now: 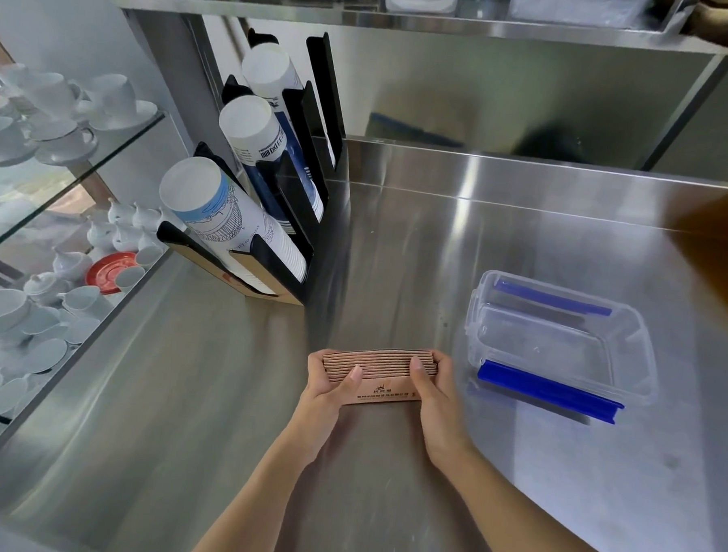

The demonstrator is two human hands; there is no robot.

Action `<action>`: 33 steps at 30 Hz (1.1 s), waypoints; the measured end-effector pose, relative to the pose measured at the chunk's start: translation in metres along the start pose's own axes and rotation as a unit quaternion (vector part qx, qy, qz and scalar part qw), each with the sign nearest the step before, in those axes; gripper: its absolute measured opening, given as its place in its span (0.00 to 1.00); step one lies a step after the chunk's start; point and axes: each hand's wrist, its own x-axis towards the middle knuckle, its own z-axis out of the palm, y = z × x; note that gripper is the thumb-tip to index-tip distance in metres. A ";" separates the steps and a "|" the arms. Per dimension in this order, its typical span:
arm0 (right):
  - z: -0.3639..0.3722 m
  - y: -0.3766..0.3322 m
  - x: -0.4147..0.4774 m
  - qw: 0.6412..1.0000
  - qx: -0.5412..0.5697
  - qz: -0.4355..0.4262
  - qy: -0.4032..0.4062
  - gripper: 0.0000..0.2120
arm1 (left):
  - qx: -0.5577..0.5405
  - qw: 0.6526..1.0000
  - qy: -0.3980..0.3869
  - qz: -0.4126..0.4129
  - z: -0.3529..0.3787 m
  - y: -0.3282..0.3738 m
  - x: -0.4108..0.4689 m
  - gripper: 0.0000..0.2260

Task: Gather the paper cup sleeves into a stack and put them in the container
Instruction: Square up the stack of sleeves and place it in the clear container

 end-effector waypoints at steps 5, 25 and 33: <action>-0.002 -0.004 0.001 1.000 0.007 -0.001 -0.006 0.08 | 0.236 0.970 -0.050 0.009 -0.012 0.002 -0.004 0.25; -0.028 -0.019 -0.019 0.961 -0.222 0.037 -0.161 0.30 | 0.318 0.944 0.040 0.079 -0.020 -0.008 -0.007 0.18; -0.031 -0.014 -0.018 0.962 -0.249 0.016 -0.114 0.26 | 0.400 0.911 0.005 0.098 -0.027 -0.011 -0.008 0.18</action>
